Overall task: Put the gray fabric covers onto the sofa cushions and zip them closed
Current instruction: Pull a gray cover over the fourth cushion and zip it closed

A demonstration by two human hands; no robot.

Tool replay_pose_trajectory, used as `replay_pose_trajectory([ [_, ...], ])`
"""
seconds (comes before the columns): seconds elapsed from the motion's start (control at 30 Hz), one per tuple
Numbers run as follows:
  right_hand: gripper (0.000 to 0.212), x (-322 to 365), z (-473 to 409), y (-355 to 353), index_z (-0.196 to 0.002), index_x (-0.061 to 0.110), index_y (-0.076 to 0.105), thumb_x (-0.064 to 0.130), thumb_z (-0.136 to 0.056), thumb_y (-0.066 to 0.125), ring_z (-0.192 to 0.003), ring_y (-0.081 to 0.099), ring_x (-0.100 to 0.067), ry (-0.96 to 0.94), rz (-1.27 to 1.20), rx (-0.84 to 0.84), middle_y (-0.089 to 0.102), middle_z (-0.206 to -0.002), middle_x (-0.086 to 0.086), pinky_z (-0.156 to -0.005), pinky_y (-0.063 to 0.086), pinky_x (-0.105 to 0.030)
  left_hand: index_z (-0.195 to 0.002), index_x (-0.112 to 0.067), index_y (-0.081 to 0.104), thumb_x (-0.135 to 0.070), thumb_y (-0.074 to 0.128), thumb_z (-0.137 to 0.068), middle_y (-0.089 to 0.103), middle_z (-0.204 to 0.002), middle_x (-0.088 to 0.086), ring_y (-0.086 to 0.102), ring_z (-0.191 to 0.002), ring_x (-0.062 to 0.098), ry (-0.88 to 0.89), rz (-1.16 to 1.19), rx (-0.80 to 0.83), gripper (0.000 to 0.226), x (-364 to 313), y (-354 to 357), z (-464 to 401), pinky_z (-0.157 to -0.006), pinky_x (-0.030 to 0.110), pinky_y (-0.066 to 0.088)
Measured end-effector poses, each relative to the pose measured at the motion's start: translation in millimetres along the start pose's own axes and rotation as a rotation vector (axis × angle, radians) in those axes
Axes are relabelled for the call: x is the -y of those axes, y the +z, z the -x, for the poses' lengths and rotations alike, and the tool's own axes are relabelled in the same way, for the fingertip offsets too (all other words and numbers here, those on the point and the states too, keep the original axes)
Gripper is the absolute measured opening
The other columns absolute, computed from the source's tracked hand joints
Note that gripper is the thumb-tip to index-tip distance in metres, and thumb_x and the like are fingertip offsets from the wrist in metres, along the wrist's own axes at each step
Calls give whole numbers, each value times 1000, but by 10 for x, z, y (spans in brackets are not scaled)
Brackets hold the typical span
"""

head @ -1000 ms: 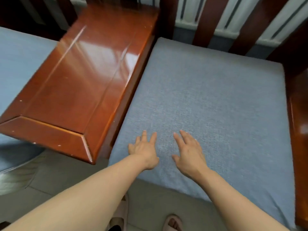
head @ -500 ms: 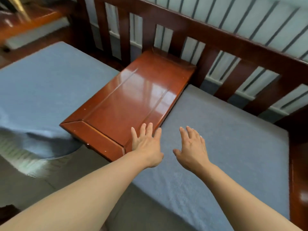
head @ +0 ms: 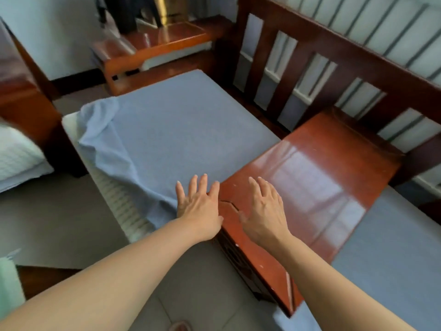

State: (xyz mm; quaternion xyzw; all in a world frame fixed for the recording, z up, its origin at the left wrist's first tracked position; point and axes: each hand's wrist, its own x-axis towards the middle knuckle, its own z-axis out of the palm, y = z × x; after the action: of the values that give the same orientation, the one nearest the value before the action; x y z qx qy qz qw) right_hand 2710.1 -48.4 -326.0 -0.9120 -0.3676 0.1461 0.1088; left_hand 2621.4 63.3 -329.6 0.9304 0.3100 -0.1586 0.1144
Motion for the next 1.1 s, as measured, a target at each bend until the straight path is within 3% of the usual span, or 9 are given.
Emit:
replay_pose_trajectory([
  [0.13, 78, 552, -379, 185, -150, 16, 14, 33, -86, 56, -144, 8, -24, -81, -1, 40, 14, -156, -7, -117, 9, -38, -150, -20, 5, -43, 53, -90, -6, -158, 7, -8, -145, 30, -109, 28, -2, 80, 708, -117, -157, -112, 57, -5],
  [0.37, 80, 1066, -886, 435, -150, 14, 11, 33, -87, 58, -144, 7, -26, -159, 15, 134, 10, -157, -10, -117, 9, -37, -150, -20, 3, -41, 54, -90, -6, -159, 5, -8, -145, 28, -182, 71, 9, 82, 1299, -191, -448, -113, 54, -5],
  [0.77, 79, 1245, -2179, 537, -149, 14, 8, 35, -90, 56, -144, 8, -27, -173, -13, 175, 10, -156, -10, -117, 12, -38, -151, -20, -3, -42, 53, -91, -2, -159, 3, -4, -145, 27, -212, 49, 97, 84, 1588, -487, -1531, -113, 53, -2],
  [1.1, 81, 1098, -2976, 751, -150, 16, 3, 32, -91, 55, -145, 4, -29, -4, -66, 279, 6, -157, -12, -118, 9, -41, -151, -20, -2, -36, 55, -90, 3, -159, 4, 0, -145, 26, -145, -16, 243, 84, 1771, -429, -2523, -113, 53, -2],
])
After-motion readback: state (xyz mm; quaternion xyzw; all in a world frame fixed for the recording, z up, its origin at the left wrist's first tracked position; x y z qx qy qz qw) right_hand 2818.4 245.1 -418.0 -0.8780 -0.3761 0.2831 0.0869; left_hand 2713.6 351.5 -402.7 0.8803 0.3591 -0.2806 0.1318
